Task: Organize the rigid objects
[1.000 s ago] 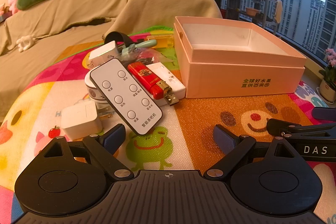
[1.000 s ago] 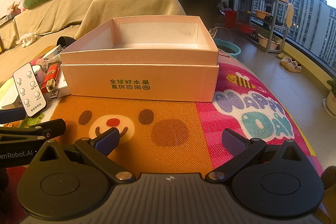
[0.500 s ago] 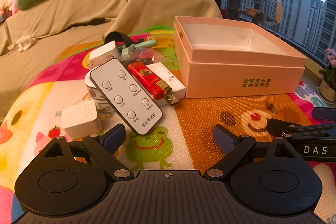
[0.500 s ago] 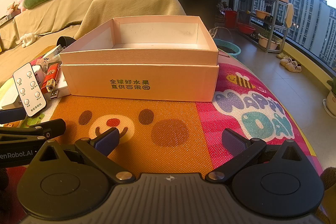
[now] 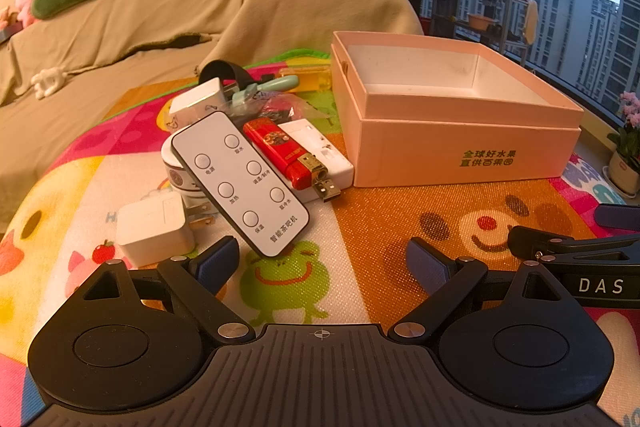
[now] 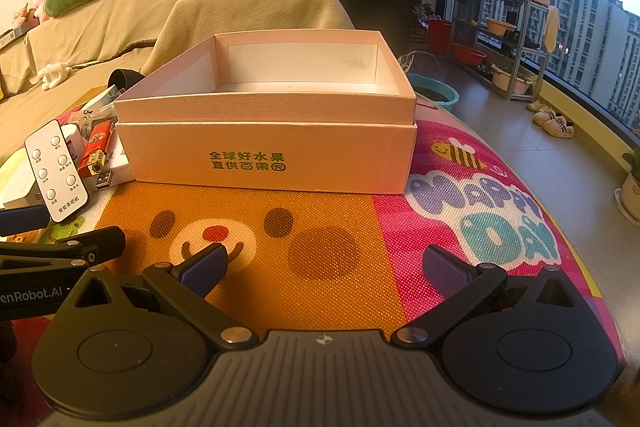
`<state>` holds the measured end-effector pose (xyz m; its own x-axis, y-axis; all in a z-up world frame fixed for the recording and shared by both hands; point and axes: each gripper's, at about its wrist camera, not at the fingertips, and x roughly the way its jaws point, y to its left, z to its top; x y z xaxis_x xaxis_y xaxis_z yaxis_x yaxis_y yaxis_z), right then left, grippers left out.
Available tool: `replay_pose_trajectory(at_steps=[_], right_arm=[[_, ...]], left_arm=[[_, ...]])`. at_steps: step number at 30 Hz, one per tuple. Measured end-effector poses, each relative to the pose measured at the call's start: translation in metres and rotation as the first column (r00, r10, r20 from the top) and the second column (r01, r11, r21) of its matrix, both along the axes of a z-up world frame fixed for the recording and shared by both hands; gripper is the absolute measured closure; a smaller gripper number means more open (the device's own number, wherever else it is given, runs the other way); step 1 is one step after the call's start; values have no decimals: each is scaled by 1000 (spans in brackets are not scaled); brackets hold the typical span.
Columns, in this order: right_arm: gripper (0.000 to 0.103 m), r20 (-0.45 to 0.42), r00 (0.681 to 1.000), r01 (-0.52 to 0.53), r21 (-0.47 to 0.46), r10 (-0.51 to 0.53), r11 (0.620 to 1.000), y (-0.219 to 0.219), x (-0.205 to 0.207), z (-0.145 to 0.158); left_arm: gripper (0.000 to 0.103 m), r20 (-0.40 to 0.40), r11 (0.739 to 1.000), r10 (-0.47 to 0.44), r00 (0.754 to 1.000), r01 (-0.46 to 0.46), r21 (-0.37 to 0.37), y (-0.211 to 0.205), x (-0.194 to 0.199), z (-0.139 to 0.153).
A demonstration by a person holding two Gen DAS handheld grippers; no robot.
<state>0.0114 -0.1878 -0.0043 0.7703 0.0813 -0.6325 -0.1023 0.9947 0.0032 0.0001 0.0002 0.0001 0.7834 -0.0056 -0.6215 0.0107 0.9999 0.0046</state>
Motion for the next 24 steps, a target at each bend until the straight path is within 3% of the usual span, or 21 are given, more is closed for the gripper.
replay_pose_trajectory(at_steps=[24], right_arm=[[0, 0, 1000, 0, -5, 0, 1000, 0, 0, 0]], left_arm=[[8, 0, 1000, 0, 1000, 0, 4, 1, 3, 0]])
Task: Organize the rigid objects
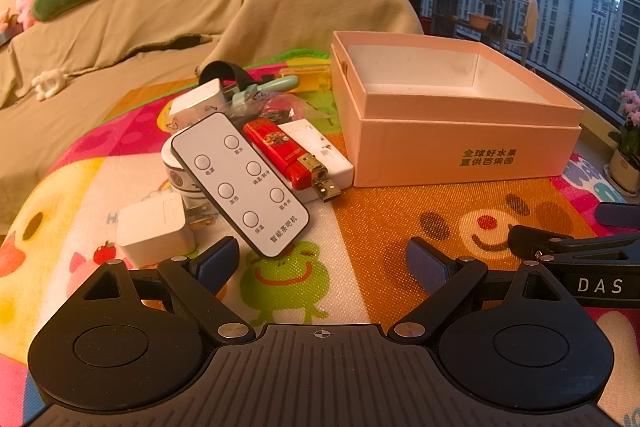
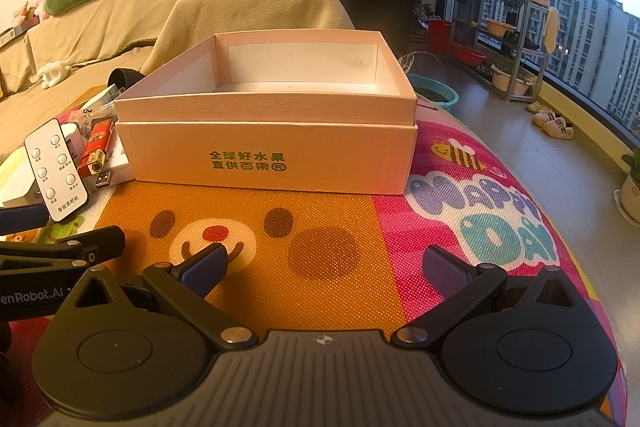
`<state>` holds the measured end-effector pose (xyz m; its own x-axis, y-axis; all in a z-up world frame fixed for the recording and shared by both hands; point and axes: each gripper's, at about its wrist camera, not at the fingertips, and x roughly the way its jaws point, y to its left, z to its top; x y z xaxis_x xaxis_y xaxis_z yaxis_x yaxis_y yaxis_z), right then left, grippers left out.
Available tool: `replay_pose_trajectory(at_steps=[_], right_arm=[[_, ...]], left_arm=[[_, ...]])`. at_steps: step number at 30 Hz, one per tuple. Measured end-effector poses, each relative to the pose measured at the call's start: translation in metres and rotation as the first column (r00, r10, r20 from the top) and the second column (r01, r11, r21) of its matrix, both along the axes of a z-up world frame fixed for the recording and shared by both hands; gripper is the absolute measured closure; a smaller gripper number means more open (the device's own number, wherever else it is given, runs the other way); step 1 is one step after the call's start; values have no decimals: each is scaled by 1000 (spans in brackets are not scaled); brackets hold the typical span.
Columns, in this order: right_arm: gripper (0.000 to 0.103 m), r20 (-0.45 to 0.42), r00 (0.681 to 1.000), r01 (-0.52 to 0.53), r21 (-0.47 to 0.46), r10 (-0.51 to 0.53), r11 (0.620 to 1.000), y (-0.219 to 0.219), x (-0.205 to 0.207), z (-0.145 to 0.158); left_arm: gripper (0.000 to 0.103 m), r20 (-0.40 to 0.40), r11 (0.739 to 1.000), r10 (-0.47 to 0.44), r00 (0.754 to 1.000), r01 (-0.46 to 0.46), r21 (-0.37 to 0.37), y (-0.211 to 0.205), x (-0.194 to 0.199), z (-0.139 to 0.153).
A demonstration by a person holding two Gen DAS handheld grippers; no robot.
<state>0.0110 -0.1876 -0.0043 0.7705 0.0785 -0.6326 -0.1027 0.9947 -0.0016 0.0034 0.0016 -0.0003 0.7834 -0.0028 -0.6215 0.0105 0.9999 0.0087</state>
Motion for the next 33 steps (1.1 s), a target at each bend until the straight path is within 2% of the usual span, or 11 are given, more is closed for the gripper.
replay_pose_trajectory(at_steps=[8, 12, 14, 15, 16, 20, 22, 27, 29, 32, 33], right_arm=[[0, -4, 1000, 0, 11, 0, 1000, -1, 1, -1], [0, -46, 999, -25, 8, 25, 1000, -2, 6, 4], [0, -73, 997, -39, 4, 39, 999, -2, 10, 6], [0, -84, 996, -43, 4, 44, 999, -3, 11, 7], [0, -88, 995, -47, 1, 46, 999, -2, 11, 7], [0, -90, 995, -49, -9, 48, 999, -1, 12, 8], [0, -89, 995, -51, -10, 50, 999, -1, 12, 8], [0, -91, 994, -62, -10, 61, 998, -2, 11, 8], [0, -90, 994, -68, -7, 67, 998, -3, 11, 8], [0, -85, 994, -68, -8, 67, 998, -3, 10, 8], [0, -84, 994, -69, -7, 68, 998, -3, 10, 7]], left_arm=[[8, -1, 1000, 0, 1000, 0, -2, 0, 0, 1], [9, 1, 1000, 2, 1000, -2, -6, -1, -1, 0], [16, 17, 999, 27, 1000, -26, -31, 4, -3, 2], [24, 27, 997, 49, 998, -48, -54, 9, -7, 3], [27, 39, 994, 78, 996, -75, -83, 14, -10, 4], [27, 59, 964, 196, 979, -181, -195, 34, -9, 10], [27, 55, 952, 221, 974, -203, -229, 39, -1, 13], [25, 47, 948, 232, 972, -215, -234, 44, 25, 12], [29, 37, 947, 235, 971, -219, -236, 49, 31, 9], [50, 64, 946, 206, 977, -182, -267, 58, 31, 6], [66, 73, 947, 183, 980, -156, -281, 61, 28, 6]])
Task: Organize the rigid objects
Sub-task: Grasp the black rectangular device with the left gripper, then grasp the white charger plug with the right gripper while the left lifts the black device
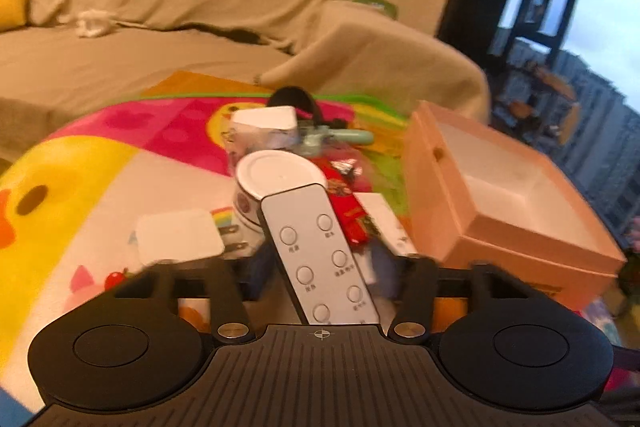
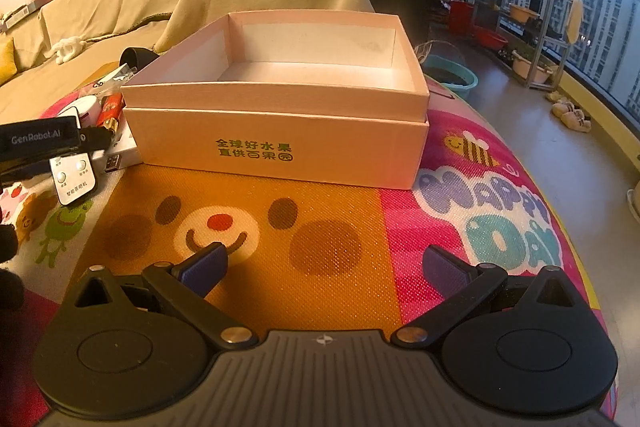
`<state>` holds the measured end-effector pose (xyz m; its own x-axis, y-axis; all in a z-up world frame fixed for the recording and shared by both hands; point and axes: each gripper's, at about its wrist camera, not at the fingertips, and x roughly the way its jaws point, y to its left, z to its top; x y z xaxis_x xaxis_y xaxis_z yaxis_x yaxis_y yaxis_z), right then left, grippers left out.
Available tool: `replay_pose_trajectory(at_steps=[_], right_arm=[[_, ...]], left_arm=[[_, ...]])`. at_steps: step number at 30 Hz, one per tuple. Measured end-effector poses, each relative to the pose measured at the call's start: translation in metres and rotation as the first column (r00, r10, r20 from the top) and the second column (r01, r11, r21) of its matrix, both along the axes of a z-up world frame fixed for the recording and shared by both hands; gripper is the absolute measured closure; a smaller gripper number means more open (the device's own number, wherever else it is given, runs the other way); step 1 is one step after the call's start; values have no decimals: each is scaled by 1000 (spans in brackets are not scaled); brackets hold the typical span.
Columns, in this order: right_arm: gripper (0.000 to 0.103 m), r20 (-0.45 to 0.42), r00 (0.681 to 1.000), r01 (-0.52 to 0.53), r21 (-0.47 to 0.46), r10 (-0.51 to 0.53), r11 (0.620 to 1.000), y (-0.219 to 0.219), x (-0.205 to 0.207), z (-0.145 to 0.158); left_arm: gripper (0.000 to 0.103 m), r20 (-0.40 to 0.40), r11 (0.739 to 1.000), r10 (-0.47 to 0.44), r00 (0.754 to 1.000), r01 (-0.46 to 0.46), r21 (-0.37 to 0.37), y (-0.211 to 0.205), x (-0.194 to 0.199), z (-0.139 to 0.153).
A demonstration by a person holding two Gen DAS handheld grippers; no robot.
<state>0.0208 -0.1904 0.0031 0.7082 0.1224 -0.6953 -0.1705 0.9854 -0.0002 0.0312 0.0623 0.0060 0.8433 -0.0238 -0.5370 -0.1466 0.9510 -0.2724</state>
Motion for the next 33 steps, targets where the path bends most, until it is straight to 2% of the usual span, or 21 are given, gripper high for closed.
replay_pose_trajectory(at_steps=[1, 2, 5, 8, 10, 12, 14, 16, 19, 22, 24, 27, 29, 30, 33], right_arm=[[0, 0, 1000, -1, 2, 1, 1000, 0, 0, 0], [0, 0, 1000, -2, 3, 2, 1000, 0, 0, 0], [0, 1, 1000, -5, 6, 5, 1000, -1, -1, 0], [0, 5, 1000, -3, 1, 3, 1000, 1, -1, 1], [0, 19, 999, -46, -8, 46, 999, 6, -3, 3], [1, 60, 990, -128, -30, 130, 991, 21, -11, 7], [1, 115, 971, -206, -45, 209, 978, 42, -21, 14], [4, 133, 942, -309, -20, 309, 951, 68, -25, 23], [13, 141, 886, -449, 22, 442, 893, 115, -22, 34], [14, 147, 846, -520, 19, 512, 854, 166, -12, 38], [15, 126, 840, -533, 13, 527, 846, 198, 0, 34], [16, 51, 855, -517, 11, 516, 856, 235, 23, 23], [37, 20, 866, -500, 12, 500, 866, 245, 32, 16], [44, 2, 859, -512, 21, 512, 859, 244, 33, 15], [44, 21, 850, -527, 23, 527, 849, 234, 23, 25]], left_arm=[[84, 8, 1000, -25, 1000, 25, 2, 1, -5, 1], [88, 11, 999, -49, 999, 49, 24, 0, -11, 3], [88, 12, 989, -139, 990, 138, 59, 5, -39, 7], [88, -14, 981, -195, 981, 195, 1, 21, -70, 8], [89, -28, 980, -197, 980, 197, -15, 33, -90, 11], [89, -34, 985, -170, 985, 170, 4, 49, -108, 16], [89, -43, 989, -137, 990, 139, 46, 64, -120, 21], [88, -72, 987, -136, 988, 141, 70, 78, -129, 24], [86, -106, 983, -167, 980, 174, 62, 89, -137, 22], [84, -116, 980, -185, 976, 192, 47, 89, -140, 15], [84, -120, 980, -189, 975, 194, 35, 88, -139, 12], [80, -129, 982, -181, 975, 186, 29, 86, -139, 9], [80, -119, 981, -185, 976, 190, 36, 82, -143, 8], [80, -111, 980, -192, 975, 197, 39, 79, -144, 8], [80, -83, 971, -205, 975, 214, 108, 68, -151, 4]])
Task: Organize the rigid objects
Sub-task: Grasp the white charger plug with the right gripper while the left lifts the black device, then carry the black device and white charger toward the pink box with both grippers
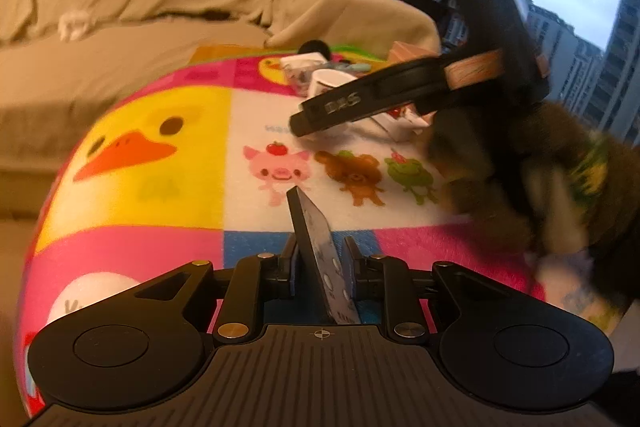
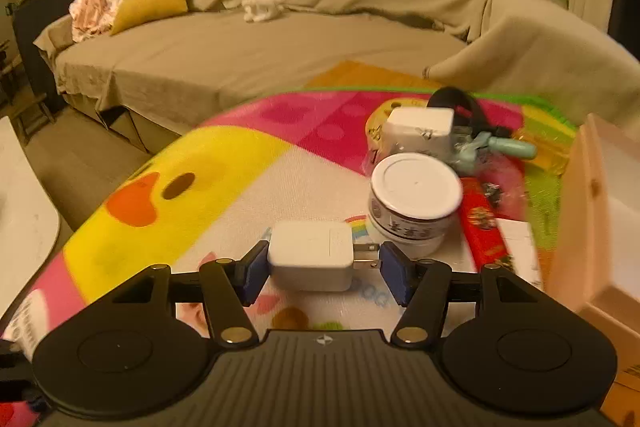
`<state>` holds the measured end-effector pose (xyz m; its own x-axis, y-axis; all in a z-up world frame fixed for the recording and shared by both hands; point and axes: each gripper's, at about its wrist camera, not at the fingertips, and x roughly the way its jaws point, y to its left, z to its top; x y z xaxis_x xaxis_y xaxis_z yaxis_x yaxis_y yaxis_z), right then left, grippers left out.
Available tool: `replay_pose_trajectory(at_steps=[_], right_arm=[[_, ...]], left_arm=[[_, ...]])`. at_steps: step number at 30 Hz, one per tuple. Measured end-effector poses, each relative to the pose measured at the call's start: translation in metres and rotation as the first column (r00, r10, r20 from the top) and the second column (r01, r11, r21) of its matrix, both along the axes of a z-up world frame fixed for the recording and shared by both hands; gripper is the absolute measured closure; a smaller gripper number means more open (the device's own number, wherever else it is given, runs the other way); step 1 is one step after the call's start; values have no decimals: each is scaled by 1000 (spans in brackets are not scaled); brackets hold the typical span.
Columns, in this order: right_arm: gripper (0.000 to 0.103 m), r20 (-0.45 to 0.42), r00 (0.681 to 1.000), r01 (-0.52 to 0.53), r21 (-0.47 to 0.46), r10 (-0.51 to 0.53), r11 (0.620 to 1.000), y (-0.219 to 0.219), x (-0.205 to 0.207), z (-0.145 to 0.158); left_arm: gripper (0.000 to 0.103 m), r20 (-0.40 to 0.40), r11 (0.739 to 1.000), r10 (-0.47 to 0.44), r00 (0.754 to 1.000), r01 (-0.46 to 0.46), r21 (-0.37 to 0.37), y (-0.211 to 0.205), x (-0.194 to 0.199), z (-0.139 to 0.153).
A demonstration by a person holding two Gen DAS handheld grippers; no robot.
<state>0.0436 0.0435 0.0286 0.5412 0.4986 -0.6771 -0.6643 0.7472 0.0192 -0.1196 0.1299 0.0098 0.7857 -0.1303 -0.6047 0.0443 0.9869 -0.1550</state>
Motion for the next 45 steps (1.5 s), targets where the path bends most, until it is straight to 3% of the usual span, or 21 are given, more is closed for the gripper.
replay_pose_trajectory(at_steps=[2, 5, 10, 13, 16, 20, 24, 27, 28, 31, 33, 36, 39, 42, 45], right_arm=[[44, 17, 1000, -6, 10, 5, 1000, -18, -9, 9], [44, 24, 1000, 1, 52, -2, 999, -61, -33, 26], [44, 117, 989, 87, 64, -94, 994, -140, -73, 44], [44, 170, 970, 165, 67, -174, 984, -188, -90, 46], [44, 166, 948, 261, 82, -271, 962, -233, -97, 42], [44, 160, 920, 346, 96, -358, 933, -267, -101, 27], [44, 82, 929, 352, 102, -361, 930, -273, -94, 4], [43, 37, 934, 352, 88, -356, 932, -266, -86, -11], [38, 18, 934, 353, 82, -356, 932, -263, -82, -15], [20, 19, 941, 336, 74, -338, 939, -260, -84, -15], [19, 21, 940, 339, 80, -341, 937, -263, -87, -15], [19, 3, 939, 342, 76, -344, 936, -263, -85, -17], [18, 12, 939, 342, 64, -343, 938, -259, -86, -18], [18, 19, 941, 336, 55, -338, 940, -258, -86, -19], [17, 18, 942, 334, 54, -335, 941, -258, -85, -19]], left_arm=[[84, 12, 1000, -13, 1000, 13, 9, -7, -3, 0], [89, 12, 996, -53, 999, 54, -65, -14, -1, 0], [91, 45, 990, -135, 990, 136, -26, -43, 14, 15], [92, 71, 979, -200, 977, 202, -15, -63, 30, 30], [92, 97, 966, -257, 962, 253, 47, -90, 52, 43], [92, 51, 967, -254, 966, 254, 10, -95, 62, 42], [91, 38, 976, -217, 975, 218, -4, -85, 46, 43], [90, -24, 978, -189, 982, 190, 80, -84, 35, 42], [88, -49, 977, -184, 982, 188, 101, -84, 30, 39], [88, -125, 966, -221, 967, 235, 108, -90, 20, 28], [87, -159, 952, -270, 950, 288, 107, -98, 14, 21], [83, -139, 931, -319, 938, 337, 140, -110, 8, 16], [80, -178, 931, -349, 920, 362, 44, -117, 14, 9], [74, -157, 930, -357, 921, 366, 33, -121, 13, 9], [70, -151, 934, -356, 922, 357, -26, -115, 13, 7]])
